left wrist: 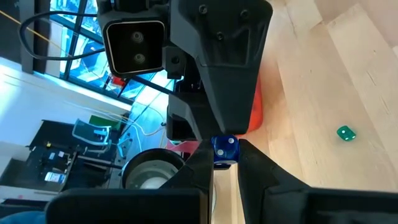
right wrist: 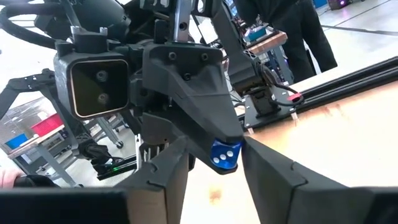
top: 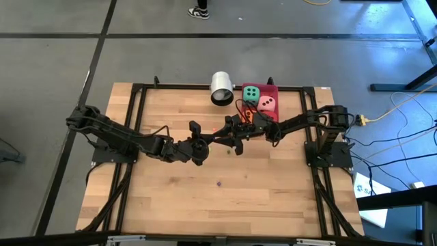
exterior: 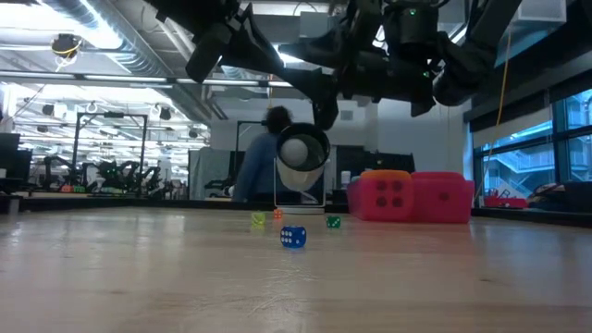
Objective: Pick & Place Dice
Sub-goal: Put the left small blue dice into the red bin
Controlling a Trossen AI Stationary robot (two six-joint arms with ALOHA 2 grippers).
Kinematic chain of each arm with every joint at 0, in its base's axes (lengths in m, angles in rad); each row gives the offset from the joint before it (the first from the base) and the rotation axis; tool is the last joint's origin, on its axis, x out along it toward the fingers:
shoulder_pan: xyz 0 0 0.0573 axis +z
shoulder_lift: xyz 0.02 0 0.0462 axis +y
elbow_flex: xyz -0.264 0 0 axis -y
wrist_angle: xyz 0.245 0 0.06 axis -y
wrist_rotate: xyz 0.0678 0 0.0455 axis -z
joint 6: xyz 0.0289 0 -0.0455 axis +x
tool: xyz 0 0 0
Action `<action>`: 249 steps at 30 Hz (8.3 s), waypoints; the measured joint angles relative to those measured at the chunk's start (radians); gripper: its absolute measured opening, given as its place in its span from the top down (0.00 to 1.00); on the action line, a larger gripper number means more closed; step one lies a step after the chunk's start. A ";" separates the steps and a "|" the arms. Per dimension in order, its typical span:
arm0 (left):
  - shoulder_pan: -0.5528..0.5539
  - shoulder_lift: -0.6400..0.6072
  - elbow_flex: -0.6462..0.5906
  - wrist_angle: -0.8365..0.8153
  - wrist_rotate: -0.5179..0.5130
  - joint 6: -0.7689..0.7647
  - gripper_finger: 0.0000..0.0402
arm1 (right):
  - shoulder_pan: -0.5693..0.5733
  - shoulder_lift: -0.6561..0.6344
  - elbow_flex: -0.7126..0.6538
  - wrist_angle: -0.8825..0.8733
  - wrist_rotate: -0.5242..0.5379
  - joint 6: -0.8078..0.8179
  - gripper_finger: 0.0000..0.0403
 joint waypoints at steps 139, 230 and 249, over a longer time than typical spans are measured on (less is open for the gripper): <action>0.026 -0.714 -0.448 -0.089 0.388 -0.570 0.57 | 0.080 -1.384 -0.516 -1.013 0.844 -0.391 0.88; 0.168 -0.593 -0.447 0.038 0.523 -0.513 0.57 | -0.799 0.037 0.471 -1.798 0.399 -0.500 0.87; 0.168 -0.593 -0.447 0.038 0.523 -0.513 0.57 | -0.806 0.039 0.471 -1.791 0.351 -0.470 0.87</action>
